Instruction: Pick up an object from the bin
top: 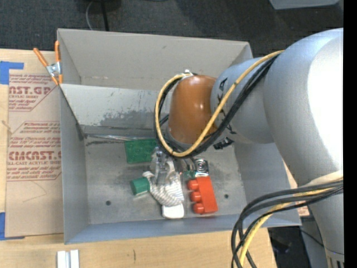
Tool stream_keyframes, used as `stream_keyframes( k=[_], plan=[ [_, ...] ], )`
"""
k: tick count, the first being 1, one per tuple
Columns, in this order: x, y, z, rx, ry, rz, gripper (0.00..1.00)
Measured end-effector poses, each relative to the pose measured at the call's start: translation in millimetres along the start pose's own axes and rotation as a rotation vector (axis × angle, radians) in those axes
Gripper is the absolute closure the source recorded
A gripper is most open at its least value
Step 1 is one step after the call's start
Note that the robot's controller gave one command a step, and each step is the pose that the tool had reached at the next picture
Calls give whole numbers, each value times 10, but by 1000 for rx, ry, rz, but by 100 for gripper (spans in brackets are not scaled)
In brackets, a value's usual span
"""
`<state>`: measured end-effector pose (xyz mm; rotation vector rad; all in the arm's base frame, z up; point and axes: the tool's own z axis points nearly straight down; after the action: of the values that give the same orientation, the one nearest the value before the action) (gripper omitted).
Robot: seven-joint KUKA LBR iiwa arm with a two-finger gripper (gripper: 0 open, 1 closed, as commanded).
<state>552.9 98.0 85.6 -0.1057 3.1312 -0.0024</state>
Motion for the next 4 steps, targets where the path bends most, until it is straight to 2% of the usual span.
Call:
stream_keyframes(
  k=[1,2,3,4],
  plan=[
    [14,1,8,0,5,0,0],
    [14,1,10,0,6,0,0],
    [-27,57,46,3,10,-63,0],
    [-159,93,98,-1,10,-313,0]
  ],
)
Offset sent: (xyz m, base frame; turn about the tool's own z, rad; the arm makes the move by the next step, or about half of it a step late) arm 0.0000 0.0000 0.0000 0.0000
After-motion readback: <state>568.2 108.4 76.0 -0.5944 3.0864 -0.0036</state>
